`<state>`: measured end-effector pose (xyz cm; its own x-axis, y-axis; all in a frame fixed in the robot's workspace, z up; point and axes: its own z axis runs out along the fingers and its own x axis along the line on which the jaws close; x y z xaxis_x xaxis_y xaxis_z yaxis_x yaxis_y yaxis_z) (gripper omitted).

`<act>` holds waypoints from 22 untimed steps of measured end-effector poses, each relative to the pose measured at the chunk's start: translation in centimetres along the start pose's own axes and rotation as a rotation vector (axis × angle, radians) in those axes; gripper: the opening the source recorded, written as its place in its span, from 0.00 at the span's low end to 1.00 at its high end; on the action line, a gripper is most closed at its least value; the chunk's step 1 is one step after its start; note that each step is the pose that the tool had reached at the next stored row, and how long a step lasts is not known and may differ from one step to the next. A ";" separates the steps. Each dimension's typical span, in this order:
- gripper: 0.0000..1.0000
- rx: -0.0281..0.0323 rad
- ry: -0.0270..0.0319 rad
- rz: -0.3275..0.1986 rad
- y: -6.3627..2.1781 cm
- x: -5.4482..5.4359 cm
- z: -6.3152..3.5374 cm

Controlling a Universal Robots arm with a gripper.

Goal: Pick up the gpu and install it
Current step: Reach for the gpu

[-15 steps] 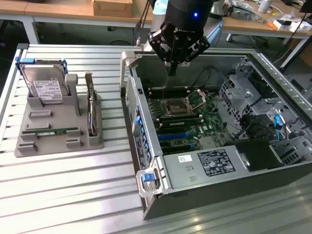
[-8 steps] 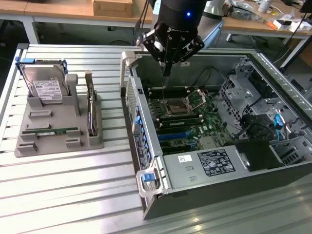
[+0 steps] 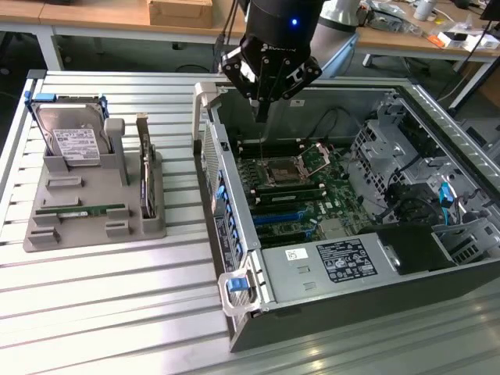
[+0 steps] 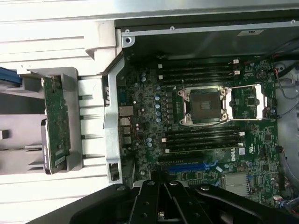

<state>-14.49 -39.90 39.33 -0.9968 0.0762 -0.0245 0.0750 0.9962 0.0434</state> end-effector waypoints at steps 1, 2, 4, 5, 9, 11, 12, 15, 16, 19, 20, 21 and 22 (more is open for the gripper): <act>0.11 0.0000 -0.0001 0.000 -0.01 0.1 0.00; 0.11 -0.0001 -0.0001 0.000 -0.02 0.2 0.00; 0.11 0.0000 -0.0001 0.000 -0.04 0.6 -0.01; 0.11 0.0000 0.0000 0.000 -0.05 0.7 -0.02; 0.11 0.0000 0.0000 0.000 -0.09 1.1 -0.03; 0.11 0.0000 0.0000 0.000 -0.11 1.3 -0.04; 0.11 0.0000 -0.0001 0.000 -0.12 1.4 -0.04; 0.11 0.0000 0.0000 0.000 -0.14 1.6 -0.04; 0.11 0.0000 0.0000 0.000 -0.15 1.7 -0.05; 0.11 0.0000 -0.0001 0.000 -0.18 1.9 -0.05; 0.11 -0.0001 0.0000 0.000 -0.19 2.0 -0.05; 0.11 -0.0001 -0.0001 0.000 -0.20 2.0 -0.06; 0.11 0.0000 0.0000 0.000 -0.21 2.1 -0.06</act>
<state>-16.59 -39.95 39.33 -0.9968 0.0762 -0.0245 0.0751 0.9962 0.0434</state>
